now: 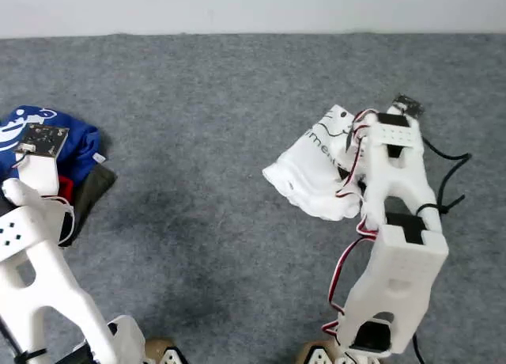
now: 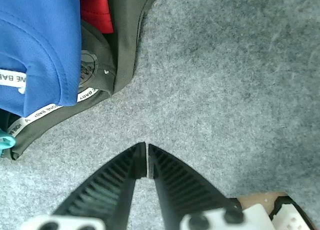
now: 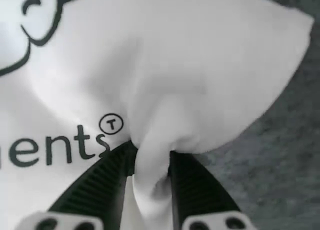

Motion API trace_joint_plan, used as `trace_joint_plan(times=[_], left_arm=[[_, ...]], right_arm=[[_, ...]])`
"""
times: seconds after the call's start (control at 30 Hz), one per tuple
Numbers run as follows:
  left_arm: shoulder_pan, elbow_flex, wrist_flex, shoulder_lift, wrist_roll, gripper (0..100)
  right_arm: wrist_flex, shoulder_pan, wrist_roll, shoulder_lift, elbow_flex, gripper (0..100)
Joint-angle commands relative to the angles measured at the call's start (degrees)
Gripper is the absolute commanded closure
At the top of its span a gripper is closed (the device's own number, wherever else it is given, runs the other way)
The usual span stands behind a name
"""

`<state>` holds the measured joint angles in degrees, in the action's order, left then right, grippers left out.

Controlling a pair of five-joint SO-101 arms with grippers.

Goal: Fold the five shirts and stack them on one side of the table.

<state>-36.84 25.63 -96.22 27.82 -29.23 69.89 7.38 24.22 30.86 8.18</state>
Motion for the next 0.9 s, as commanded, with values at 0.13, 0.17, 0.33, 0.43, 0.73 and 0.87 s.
trace_joint_plan(times=[0.13, 0.17, 0.33, 0.43, 0.73, 0.87], left_arm=[[0.44, -0.04, -0.44, 0.53, 0.53, 98], [0.44, -0.04, -0.35, 0.53, 0.53, 98], [0.44, -0.04, -0.26, 0.53, 0.53, 98], [0.44, -0.04, -0.26, 0.53, 0.53, 98], [0.44, 1.54, -0.26, 0.53, 0.53, 98], [0.44, 3.12, -0.26, 0.53, 0.53, 98]], right_arm=[[8.48, 16.66, -28.48, -0.22, 17.58, 99.1], [8.40, 18.59, -33.05, -0.22, 19.08, 99.1], [4.00, 26.42, -50.37, -0.04, 20.92, 99.1], [0.84, 30.11, -54.95, 2.07, 21.63, 99.1], [-0.40, 35.30, -59.52, 10.86, 31.30, 98.9], [7.08, 35.12, -59.34, 10.77, 37.63, 83.8]])
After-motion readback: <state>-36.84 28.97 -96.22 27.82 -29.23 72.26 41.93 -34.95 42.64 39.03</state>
